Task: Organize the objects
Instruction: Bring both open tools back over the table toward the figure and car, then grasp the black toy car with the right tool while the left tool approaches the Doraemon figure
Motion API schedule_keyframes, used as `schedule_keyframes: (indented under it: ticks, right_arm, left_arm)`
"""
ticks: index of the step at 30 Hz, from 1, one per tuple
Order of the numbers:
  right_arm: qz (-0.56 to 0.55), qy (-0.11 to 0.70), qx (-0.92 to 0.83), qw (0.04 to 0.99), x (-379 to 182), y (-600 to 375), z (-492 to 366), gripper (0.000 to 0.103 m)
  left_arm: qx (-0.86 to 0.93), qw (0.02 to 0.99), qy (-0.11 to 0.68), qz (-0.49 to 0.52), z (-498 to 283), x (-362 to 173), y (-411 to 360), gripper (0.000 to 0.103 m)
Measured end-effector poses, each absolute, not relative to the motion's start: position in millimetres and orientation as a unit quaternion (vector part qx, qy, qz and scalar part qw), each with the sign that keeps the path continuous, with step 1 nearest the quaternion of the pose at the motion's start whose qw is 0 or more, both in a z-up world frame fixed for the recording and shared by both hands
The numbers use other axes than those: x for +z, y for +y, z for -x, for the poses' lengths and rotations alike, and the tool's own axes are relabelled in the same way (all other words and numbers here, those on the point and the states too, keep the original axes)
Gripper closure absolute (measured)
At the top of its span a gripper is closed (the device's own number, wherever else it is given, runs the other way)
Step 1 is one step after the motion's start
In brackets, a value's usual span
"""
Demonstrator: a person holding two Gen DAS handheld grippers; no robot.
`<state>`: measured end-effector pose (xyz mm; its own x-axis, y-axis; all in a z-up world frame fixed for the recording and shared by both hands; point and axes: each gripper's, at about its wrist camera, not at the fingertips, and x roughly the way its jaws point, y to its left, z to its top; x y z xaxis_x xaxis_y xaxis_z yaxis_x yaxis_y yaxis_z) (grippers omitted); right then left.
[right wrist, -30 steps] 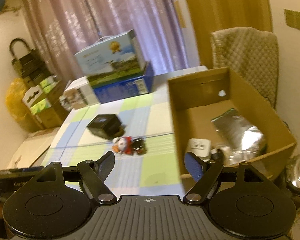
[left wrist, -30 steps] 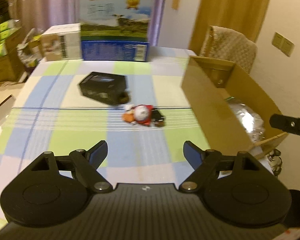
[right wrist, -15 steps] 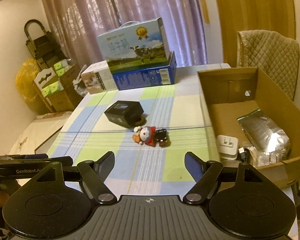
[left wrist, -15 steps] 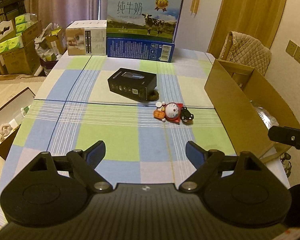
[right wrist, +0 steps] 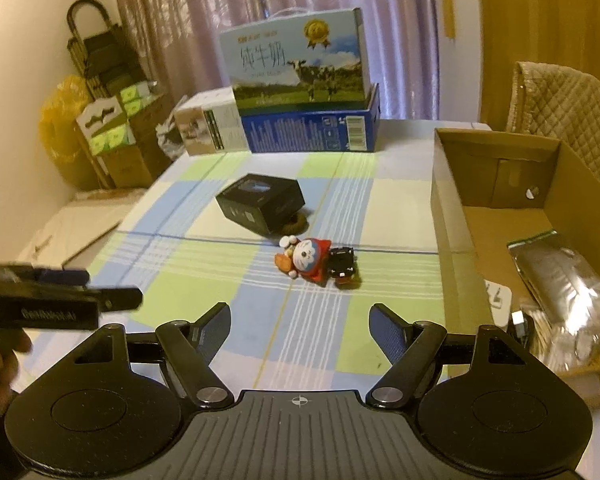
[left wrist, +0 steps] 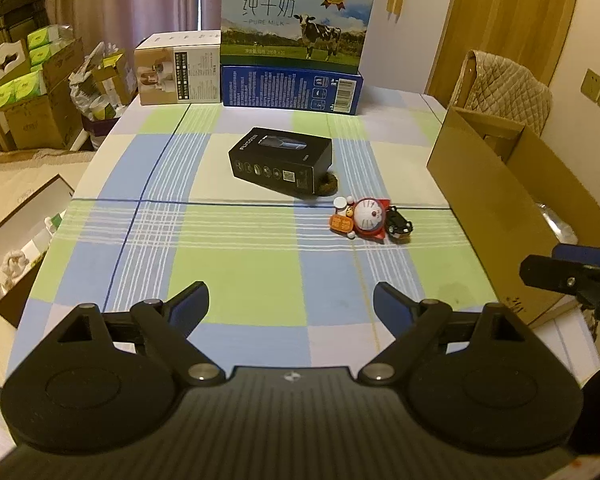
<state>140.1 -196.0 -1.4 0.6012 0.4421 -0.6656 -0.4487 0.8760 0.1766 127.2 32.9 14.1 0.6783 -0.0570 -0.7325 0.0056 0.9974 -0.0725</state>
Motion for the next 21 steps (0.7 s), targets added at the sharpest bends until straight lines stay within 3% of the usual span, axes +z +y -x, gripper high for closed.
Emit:
schedule_keyframes:
  ticks: [7,12,21]
  right_arm:
    - [0.033,0.368,0.242,0.897,-32.2,-184.4,-175.0,0.031]
    - [0.046,0.377,0.244,0.893,-55.6,-176.3,-203.1,0.045]
    - [0.059,0.393,0.241,0.885,-96.3,-164.3,-254.0,0.055]
  left_arm:
    - [-0.028,0.915,0.403,0.006,-161.9,-0.7,41.0,0.016]
    - [-0.056,0.910,0.410,-0.013,-192.7,-20.9,39.2,0.016]
    - [-0.087,0.900,0.428,-0.021,-237.4,-67.2,34.6,0.017]
